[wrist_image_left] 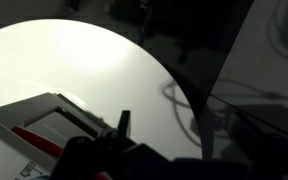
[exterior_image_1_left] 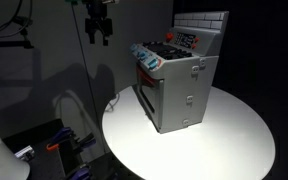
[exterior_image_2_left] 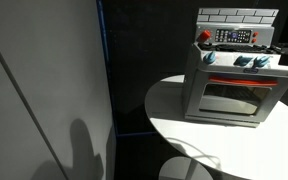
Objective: Press the top orange button on the right side of the stove twice
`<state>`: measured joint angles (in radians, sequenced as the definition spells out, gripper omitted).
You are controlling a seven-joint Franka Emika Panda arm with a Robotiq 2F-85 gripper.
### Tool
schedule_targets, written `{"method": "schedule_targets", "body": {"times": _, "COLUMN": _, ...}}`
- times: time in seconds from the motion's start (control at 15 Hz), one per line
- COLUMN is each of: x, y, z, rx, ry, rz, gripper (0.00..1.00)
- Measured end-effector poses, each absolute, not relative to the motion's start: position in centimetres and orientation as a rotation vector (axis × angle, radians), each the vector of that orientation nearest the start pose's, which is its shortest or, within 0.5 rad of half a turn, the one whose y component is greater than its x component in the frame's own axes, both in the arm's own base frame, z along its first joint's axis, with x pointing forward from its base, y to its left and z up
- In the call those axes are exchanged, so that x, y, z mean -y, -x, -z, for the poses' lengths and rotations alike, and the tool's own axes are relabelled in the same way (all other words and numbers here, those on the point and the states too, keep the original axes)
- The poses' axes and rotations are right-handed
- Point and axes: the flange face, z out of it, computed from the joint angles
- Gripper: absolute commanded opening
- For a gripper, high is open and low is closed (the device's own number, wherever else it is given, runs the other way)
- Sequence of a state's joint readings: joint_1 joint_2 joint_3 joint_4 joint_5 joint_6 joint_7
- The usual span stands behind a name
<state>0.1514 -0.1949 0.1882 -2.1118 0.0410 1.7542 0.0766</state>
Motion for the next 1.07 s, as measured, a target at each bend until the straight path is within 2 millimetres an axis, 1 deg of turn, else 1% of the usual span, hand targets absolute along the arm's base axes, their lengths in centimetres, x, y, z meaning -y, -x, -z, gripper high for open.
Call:
{"method": "schedule_targets", "body": {"times": 0.2, "x": -16.0, "y": -45.3, "z": -48.4, "rx": 0.363, "ry": 3.137, "rz": -0.258, "gripper": 1.00}}
{"method": "schedule_targets", "body": {"times": 0.53, "x": -14.2, "y": -46.6, "z": -49.1, "rx": 0.289, "ry": 3.135, "rz": -0.229, "gripper": 1.00}}
{"method": "schedule_targets", "body": {"times": 0.87, "x": -11.9, "y": -48.8, "z": -50.7, "rx": 0.190, "ry": 3.129, "rz": -0.176, "gripper": 1.00}}
{"method": "schedule_targets", "body": {"times": 1.07, "x": -10.2, "y": -50.5, "z": -51.5, "rx": 0.076, "ry": 3.126, "rz": -0.146, "gripper": 1.00}}
